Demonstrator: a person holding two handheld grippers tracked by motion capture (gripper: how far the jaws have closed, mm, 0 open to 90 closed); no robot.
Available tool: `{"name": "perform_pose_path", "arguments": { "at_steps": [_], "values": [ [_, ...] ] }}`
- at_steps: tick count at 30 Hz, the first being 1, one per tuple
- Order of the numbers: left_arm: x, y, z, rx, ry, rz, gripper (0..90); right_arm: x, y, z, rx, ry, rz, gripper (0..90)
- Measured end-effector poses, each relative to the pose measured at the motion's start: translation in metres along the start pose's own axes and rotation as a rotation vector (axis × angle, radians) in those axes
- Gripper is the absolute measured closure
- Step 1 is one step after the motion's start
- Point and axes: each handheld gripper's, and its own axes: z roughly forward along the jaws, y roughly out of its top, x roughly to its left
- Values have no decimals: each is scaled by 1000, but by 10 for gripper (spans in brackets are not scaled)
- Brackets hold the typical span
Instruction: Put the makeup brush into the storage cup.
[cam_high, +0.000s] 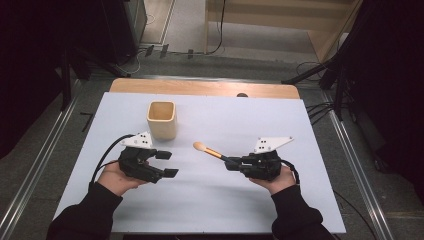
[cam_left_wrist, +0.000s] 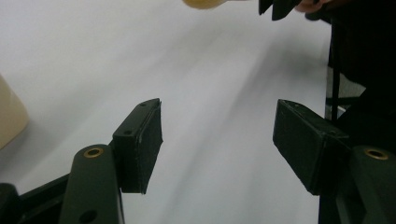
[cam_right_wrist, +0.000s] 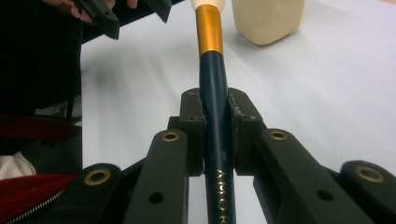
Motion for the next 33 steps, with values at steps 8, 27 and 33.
{"name": "perform_pose_path", "arguments": {
  "at_steps": [8, 27, 33],
  "values": [
    [-7, 2, 7, -46, -22, -30, 309, 3, 1, 4, -69, -11, 31, 791],
    [-7, 13, 18, -174, -42, -144, 318, 10, -4, 23, -204, -4, 157, 791],
    [-9, 16, 22, -211, -38, -167, 327, 15, -6, 29, -245, 10, 184, 791]
  ]
}}
